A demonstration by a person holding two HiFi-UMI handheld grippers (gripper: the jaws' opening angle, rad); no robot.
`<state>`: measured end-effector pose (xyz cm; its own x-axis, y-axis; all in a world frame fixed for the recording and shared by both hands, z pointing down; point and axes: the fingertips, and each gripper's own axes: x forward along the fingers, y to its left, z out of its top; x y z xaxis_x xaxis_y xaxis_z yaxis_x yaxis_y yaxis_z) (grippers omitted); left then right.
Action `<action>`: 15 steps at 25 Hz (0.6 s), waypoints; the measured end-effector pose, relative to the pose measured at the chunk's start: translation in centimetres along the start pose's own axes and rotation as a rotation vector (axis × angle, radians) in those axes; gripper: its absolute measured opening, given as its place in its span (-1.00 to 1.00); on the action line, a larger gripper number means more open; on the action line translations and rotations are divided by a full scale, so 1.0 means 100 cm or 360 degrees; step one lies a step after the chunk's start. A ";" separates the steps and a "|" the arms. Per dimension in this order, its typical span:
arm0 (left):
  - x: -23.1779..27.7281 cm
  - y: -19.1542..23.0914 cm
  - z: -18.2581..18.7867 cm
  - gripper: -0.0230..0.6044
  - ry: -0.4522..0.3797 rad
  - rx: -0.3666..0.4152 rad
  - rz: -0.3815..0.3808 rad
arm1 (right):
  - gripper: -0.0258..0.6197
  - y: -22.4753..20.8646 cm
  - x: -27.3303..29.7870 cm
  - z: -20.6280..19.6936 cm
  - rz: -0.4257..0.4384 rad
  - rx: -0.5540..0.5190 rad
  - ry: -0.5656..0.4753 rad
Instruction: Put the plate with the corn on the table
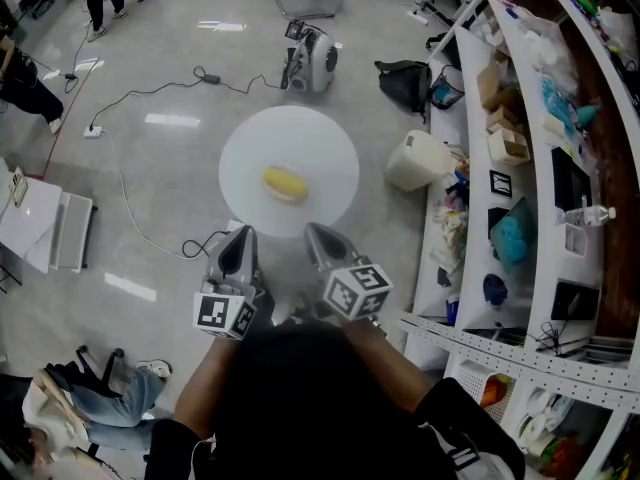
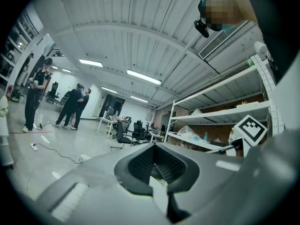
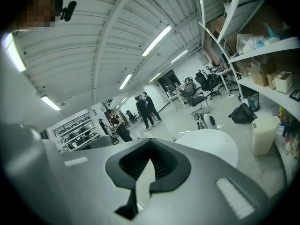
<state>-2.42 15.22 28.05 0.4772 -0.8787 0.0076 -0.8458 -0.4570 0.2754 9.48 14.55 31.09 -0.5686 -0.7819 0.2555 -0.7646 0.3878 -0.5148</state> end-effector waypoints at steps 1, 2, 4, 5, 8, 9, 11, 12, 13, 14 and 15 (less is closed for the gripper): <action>0.001 0.000 0.000 -0.91 0.0002 0.0007 -0.0006 | -0.90 0.000 0.001 0.000 -0.0002 -0.0001 -0.0001; 0.001 0.000 0.000 -0.91 0.0004 0.0015 -0.0013 | -0.90 0.000 0.002 0.000 -0.0005 -0.0002 0.0000; 0.002 0.000 -0.001 -0.91 0.0009 0.0018 -0.0020 | -0.90 0.000 0.003 -0.001 -0.0005 -0.0006 0.0005; 0.002 0.000 -0.002 -0.91 0.0010 0.0013 -0.0018 | -0.90 0.001 0.003 -0.001 -0.0003 -0.0009 0.0007; 0.001 0.001 -0.003 -0.91 0.0009 0.0005 -0.0015 | -0.90 0.003 0.004 -0.003 0.0013 -0.0016 0.0003; 0.001 0.003 -0.002 -0.91 0.0007 0.0006 -0.0011 | -0.90 0.004 0.005 -0.003 0.0022 -0.0014 0.0001; 0.001 0.005 -0.001 -0.91 0.0004 0.0010 -0.0002 | -0.90 0.006 0.007 -0.004 0.0033 -0.0014 0.0003; 0.001 0.005 -0.001 -0.91 0.0005 0.0012 0.0001 | -0.90 0.007 0.007 -0.004 0.0035 -0.0016 0.0007; 0.000 0.005 -0.001 -0.91 0.0006 0.0015 0.0002 | -0.90 0.007 0.006 -0.004 0.0036 -0.0018 0.0010; 0.000 0.005 -0.001 -0.91 0.0008 0.0018 0.0003 | -0.90 0.008 0.006 -0.005 0.0033 -0.0018 0.0015; -0.001 0.004 -0.001 -0.91 0.0011 0.0021 0.0003 | -0.90 0.009 0.005 -0.004 0.0030 -0.0019 0.0021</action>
<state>-2.81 15.13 28.28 0.4773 -0.8786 0.0145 -0.8496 -0.4572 0.2628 8.38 14.75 31.10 -0.5868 -0.7679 0.2568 -0.7572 0.4081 -0.5100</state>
